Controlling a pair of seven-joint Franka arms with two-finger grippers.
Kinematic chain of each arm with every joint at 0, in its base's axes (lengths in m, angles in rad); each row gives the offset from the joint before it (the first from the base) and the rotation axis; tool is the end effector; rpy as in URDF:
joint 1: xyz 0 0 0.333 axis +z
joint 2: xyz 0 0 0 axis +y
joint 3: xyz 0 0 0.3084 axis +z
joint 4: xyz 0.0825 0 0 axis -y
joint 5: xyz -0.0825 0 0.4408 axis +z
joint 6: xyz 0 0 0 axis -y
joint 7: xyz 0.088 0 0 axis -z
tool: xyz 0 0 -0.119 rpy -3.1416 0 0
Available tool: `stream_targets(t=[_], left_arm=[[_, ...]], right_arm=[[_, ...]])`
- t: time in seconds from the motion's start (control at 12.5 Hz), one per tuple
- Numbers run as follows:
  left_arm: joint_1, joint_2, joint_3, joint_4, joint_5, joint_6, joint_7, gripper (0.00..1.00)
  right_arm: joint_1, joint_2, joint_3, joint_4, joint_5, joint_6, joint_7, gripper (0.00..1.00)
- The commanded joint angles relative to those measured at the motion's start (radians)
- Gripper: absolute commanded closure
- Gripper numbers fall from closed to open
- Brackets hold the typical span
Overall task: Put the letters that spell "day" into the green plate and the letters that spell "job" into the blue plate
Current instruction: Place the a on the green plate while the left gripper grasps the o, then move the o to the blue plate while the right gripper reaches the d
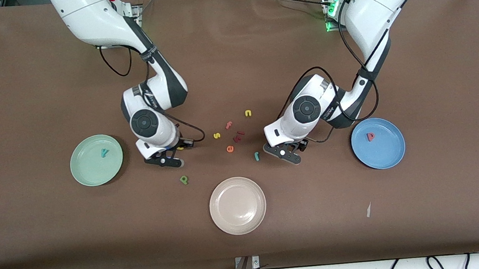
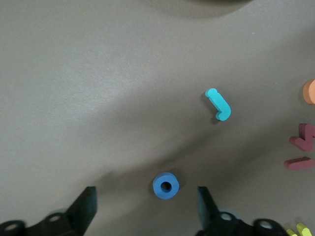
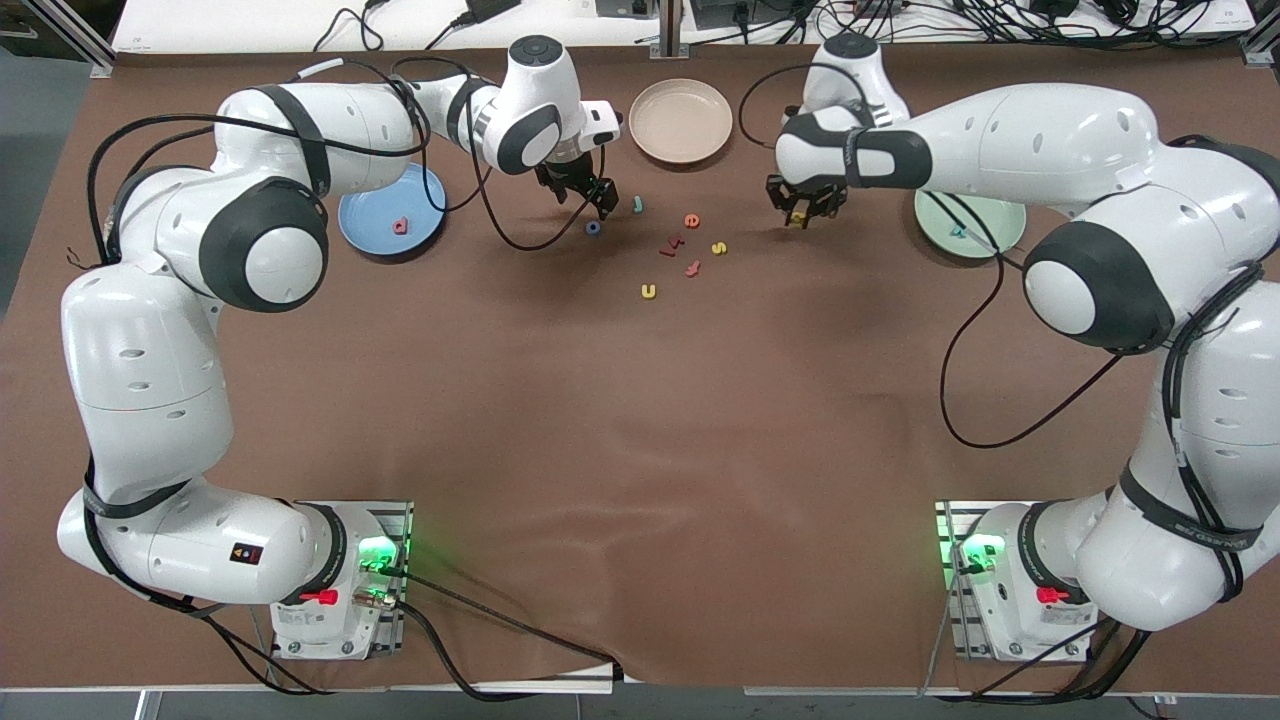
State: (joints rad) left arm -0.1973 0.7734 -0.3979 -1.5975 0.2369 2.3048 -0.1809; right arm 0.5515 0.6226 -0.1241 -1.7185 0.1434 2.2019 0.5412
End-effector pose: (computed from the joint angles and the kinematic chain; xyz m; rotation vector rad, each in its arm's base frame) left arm 0.6228 -0.3826 0.1480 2.9639 -0.7119 -0.0545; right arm 0.6259 0.2959 0.1605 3.0915 -0.2914 -0.2082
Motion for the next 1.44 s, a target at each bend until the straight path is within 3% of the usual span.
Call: stream_targets(t=[0.0, 0.24, 0.64, 0.8, 0.88, 0.96, 1.04, 1.2, 1.28, 1.36], left_arm=[[-0.031, 0.021, 0.016, 0.014, 0.041, 0.011, -0.037, 0.33], [-0.033, 0.038, 0.014, 0.016, 0.068, 0.012, -0.038, 0.36], [-0.039, 0.043, 0.016, 0.011, 0.071, 0.012, -0.042, 0.35], [-0.039, 0.044, 0.016, 0.013, 0.071, 0.013, -0.043, 0.36], [-0.039, 0.046, 0.016, 0.011, 0.071, 0.024, -0.042, 0.39], [-0.04, 0.053, 0.016, 0.011, 0.093, 0.033, -0.042, 0.43], [-0.039, 0.06, 0.014, 0.011, 0.134, 0.033, -0.042, 0.55], [-0.037, 0.06, 0.014, 0.014, 0.153, 0.033, -0.042, 0.91], [-0.037, 0.058, 0.014, 0.014, 0.153, 0.032, -0.04, 1.0], [-0.037, 0.057, 0.014, 0.014, 0.153, 0.028, -0.04, 1.0]], right_arm=[[-0.007, -0.053, -0.083, -0.004, 0.01, -0.129, -0.157, 0.8], [-0.007, -0.07, -0.173, -0.012, 0.008, -0.211, -0.326, 0.8], [-0.019, -0.08, -0.376, -0.075, 0.011, -0.209, -0.648, 0.8], [-0.097, -0.063, -0.381, -0.076, 0.011, -0.192, -0.749, 0.77], [-0.126, -0.058, -0.379, -0.076, 0.013, -0.192, -0.808, 0.64], [-0.136, -0.057, -0.379, -0.075, 0.016, -0.192, -0.819, 0.37], [-0.134, -0.058, -0.379, -0.075, 0.033, -0.201, -0.817, 0.03], [-0.125, -0.067, -0.371, -0.067, 0.056, -0.227, -0.81, 0.0], [-0.113, -0.07, -0.367, -0.055, 0.058, -0.253, -0.805, 0.0], [-0.099, -0.079, -0.353, -0.044, 0.062, -0.272, -0.804, 0.0]])
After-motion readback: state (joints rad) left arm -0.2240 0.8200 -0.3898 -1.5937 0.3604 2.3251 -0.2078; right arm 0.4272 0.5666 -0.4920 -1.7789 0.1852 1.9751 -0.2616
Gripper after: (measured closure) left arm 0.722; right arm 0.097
